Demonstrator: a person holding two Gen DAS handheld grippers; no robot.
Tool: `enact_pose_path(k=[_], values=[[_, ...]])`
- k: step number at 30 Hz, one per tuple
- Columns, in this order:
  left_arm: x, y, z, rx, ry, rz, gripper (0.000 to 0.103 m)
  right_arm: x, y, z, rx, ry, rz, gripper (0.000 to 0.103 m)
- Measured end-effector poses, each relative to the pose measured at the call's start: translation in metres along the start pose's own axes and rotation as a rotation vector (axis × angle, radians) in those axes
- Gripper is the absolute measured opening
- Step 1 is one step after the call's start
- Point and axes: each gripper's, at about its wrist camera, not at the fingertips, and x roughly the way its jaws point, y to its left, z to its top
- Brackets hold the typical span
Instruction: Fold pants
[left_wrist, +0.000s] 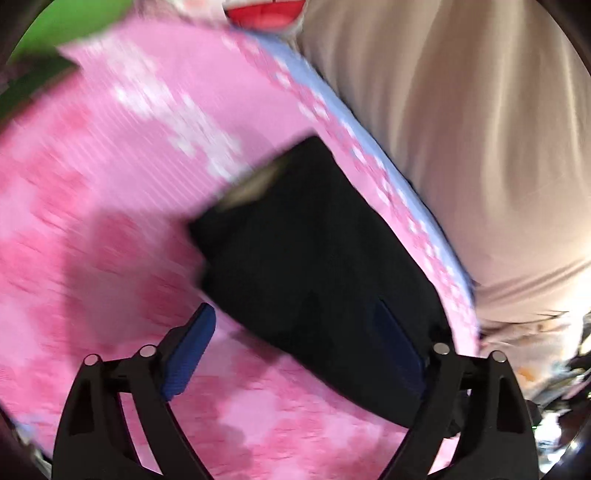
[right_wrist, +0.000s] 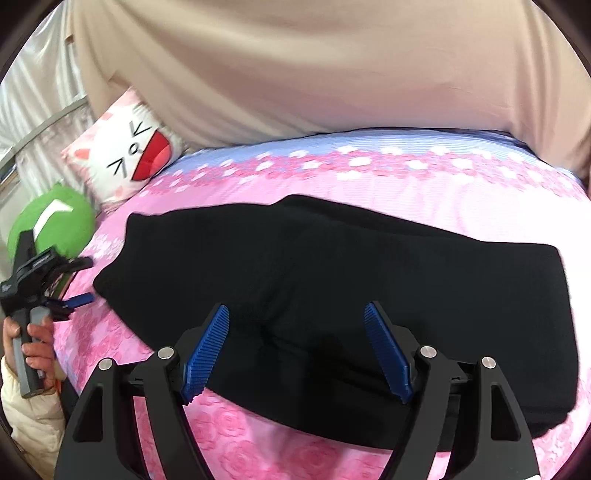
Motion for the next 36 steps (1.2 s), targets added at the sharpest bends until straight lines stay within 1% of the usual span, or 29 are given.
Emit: enact_pose_path(k=[1, 2, 3, 5, 6, 7, 8, 9, 10, 11, 12, 13, 14, 15, 16, 17, 19, 21, 22, 23, 24, 25, 26, 27, 29, 30, 33, 34, 36], values=[[0.01, 0.0, 0.003, -0.015, 0.014, -0.001, 0.06, 0.003, 0.004, 0.0, -0.009, 0.005, 0.008, 0.074], [0.015, -0.001, 0.008, -0.013, 0.005, 0.022, 0.028, 0.004, 0.01, 0.0, -0.019, 0.009, 0.008, 0.074], [0.016, -0.003, 0.014, -0.009, -0.011, 0.048, 0.014, 0.005, 0.012, 0.0, -0.025, 0.007, 0.003, 0.074], [0.003, -0.012, 0.024, -0.006, -0.039, -0.034, 0.012, 0.002, 0.013, 0.0, -0.03, 0.003, -0.005, 0.074], [-0.005, -0.021, 0.027, 0.024, -0.066, -0.051, 0.012, 0.001, 0.011, 0.001, -0.029, 0.001, -0.011, 0.074], [-0.017, -0.037, 0.029, 0.093, -0.106, -0.064, 0.012, -0.002, 0.009, 0.002, -0.022, -0.006, -0.02, 0.074], [-0.023, -0.047, 0.028, 0.135, -0.13, -0.071, 0.012, -0.002, 0.007, 0.002, -0.016, -0.009, -0.022, 0.074], [-0.023, -0.053, 0.028, 0.171, -0.139, -0.059, 0.012, -0.002, 0.004, 0.002, -0.006, -0.01, -0.024, 0.075], [-0.013, -0.053, 0.03, 0.201, -0.136, -0.001, 0.014, -0.001, 0.003, 0.003, 0.0, -0.01, -0.023, 0.075], [0.002, -0.044, 0.033, 0.189, -0.113, 0.068, 0.015, 0.001, 0.002, 0.003, 0.005, -0.007, -0.022, 0.075], [0.022, -0.025, 0.032, 0.139, -0.045, 0.125, 0.016, 0.003, 0.002, 0.002, 0.009, -0.002, -0.022, 0.075], [0.029, -0.014, 0.031, 0.109, -0.013, 0.109, 0.018, 0.006, 0.001, 0.002, 0.01, 0.007, -0.017, 0.075], [0.026, -0.005, 0.028, 0.09, -0.015, 0.081, 0.022, 0.009, 0.001, 0.0, 0.009, 0.017, -0.015, 0.075], [0.018, -0.002, 0.024, 0.09, -0.034, 0.074, 0.025, 0.011, 0.001, -0.001, 0.004, 0.028, -0.02, 0.075], [0.013, -0.001, 0.023, 0.091, -0.05, 0.097, 0.037, 0.013, 0.0, -0.002, 0.0, 0.034, -0.02, 0.075], [0.006, 0.0, 0.023, 0.086, -0.083, 0.139, 0.052, 0.014, 0.0, -0.003, 0.001, 0.037, -0.018, 0.075], [0.002, 0.003, 0.021, 0.084, -0.107, 0.145, 0.062, 0.015, 0.0, -0.003, 0.006, 0.038, -0.007, 0.075], [0.009, 0.007, 0.023, 0.054, -0.087, 0.115, 0.063, 0.017, 0.002, -0.002, 0.011, 0.036, 0.001, 0.075], [0.017, 0.009, 0.023, 0.033, -0.07, 0.067, 0.066, 0.018, 0.003, -0.002, 0.012, 0.038, 0.005, 0.075], [0.019, 0.008, 0.024, 0.038, -0.092, 0.064, 0.069, 0.018, 0.004, -0.002, 0.011, 0.038, 0.007, 0.075], [0.02, 0.004, 0.027, 0.046, -0.101, 0.074, 0.068, 0.017, 0.005, -0.002, 0.007, 0.039, 0.005, 0.075], [0.023, 0.002, 0.029, 0.055, -0.115, 0.067, 0.063, 0.016, 0.004, -0.003, 0.002, 0.04, -0.001, 0.075], [0.028, -0.001, 0.031, 0.049, -0.122, 0.059, 0.041, 0.014, 0.003, -0.004, 0.002, 0.039, -0.008, 0.075], [0.031, -0.004, 0.032, 0.054, -0.109, 0.075, 0.029, 0.012, 0.002, -0.004, 0.005, 0.038, -0.014, 0.075], [0.028, -0.017, 0.035, 0.073, -0.128, 0.068, 0.023, 0.007, -0.007, -0.004, 0.024, 0.032, -0.033, 0.075], [0.02, -0.029, 0.033, 0.107, -0.146, 0.059, 0.022, 0.006, -0.011, -0.004, 0.034, 0.029, -0.042, 0.075], [-0.004, -0.087, 0.028, 0.266, -0.215, 0.035, 0.021, -0.001, -0.031, -0.003, 0.073, 0.017, -0.07, 0.075], [-0.013, -0.116, 0.022, 0.336, -0.232, 0.009, 0.021, -0.003, -0.037, -0.003, 0.085, 0.014, -0.077, 0.075], [-0.02, -0.159, 0.01, 0.431, -0.241, -0.042, 0.02, -0.008, -0.051, -0.003, 0.113, 0.004, -0.093, 0.075]])
